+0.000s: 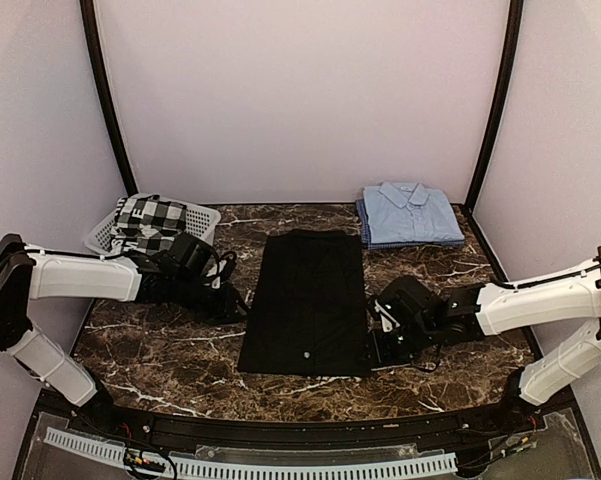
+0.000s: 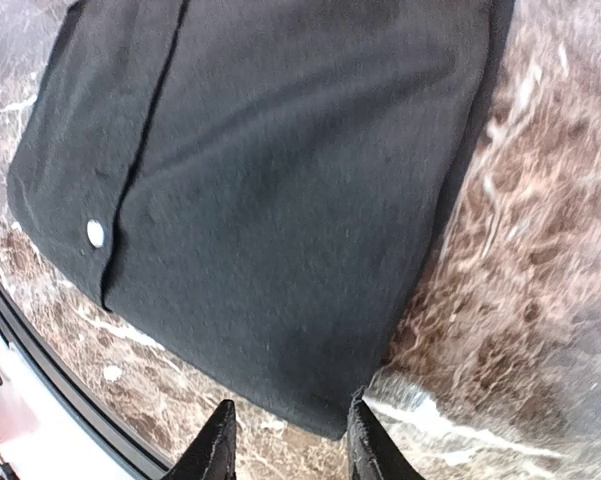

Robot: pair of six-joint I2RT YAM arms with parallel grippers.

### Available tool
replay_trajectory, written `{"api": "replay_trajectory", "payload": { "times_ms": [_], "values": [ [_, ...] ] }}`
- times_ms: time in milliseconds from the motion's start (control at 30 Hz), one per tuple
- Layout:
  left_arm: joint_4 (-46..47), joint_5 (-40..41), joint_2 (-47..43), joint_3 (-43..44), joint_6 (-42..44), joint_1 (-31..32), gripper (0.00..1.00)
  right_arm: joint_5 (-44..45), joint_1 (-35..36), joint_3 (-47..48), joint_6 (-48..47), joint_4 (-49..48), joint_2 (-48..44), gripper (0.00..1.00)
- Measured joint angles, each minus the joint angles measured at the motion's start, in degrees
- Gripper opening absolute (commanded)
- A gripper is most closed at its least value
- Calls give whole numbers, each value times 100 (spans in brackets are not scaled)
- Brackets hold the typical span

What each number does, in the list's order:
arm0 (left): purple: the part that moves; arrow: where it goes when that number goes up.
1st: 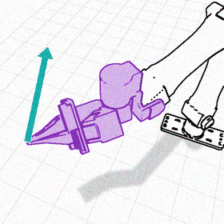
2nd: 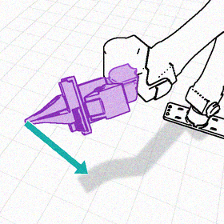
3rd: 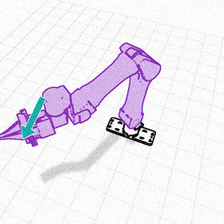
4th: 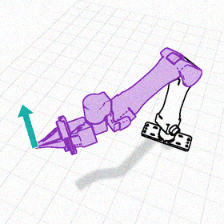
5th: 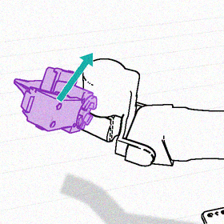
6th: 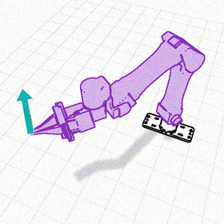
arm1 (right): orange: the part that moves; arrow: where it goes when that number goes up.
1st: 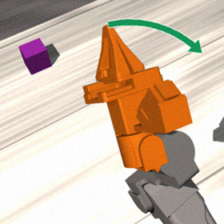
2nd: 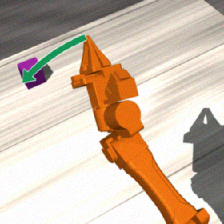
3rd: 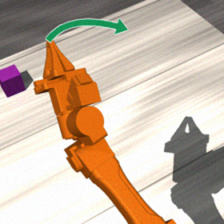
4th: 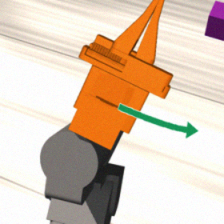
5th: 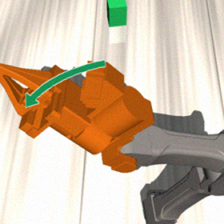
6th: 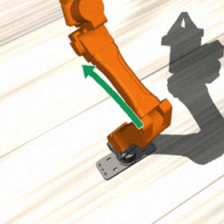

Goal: Fold and stack the long sleeve shirts
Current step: Pick up the 2/3-rectangle-folded shirt from the center of the board.

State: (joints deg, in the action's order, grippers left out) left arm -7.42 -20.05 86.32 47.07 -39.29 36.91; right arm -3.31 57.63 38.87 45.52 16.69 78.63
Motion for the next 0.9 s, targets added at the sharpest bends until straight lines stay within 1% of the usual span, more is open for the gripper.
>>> {"api": "replay_trajectory", "payload": {
  "times_ms": [200, 400, 633, 800, 900],
  "values": [
    [42, -439, -417, -750, -332, 424, 27, -81, 205, -101, 372, -17, 42, 31],
    [293, -728, -481, -1259, -634, 667, 27, -87, 269, -249, 601, -13, 177, 31],
    [435, -776, -350, -1438, -748, 748, 24, -79, 326, -361, 756, -11, 186, 31],
    [361, -704, -299, -1506, -750, 752, 24, -74, 358, -372, 837, -39, 184, 31],
    [197, -623, -457, -1508, -750, 752, 25, -72, 358, -372, 868, -39, 177, 31]
  ]
}}
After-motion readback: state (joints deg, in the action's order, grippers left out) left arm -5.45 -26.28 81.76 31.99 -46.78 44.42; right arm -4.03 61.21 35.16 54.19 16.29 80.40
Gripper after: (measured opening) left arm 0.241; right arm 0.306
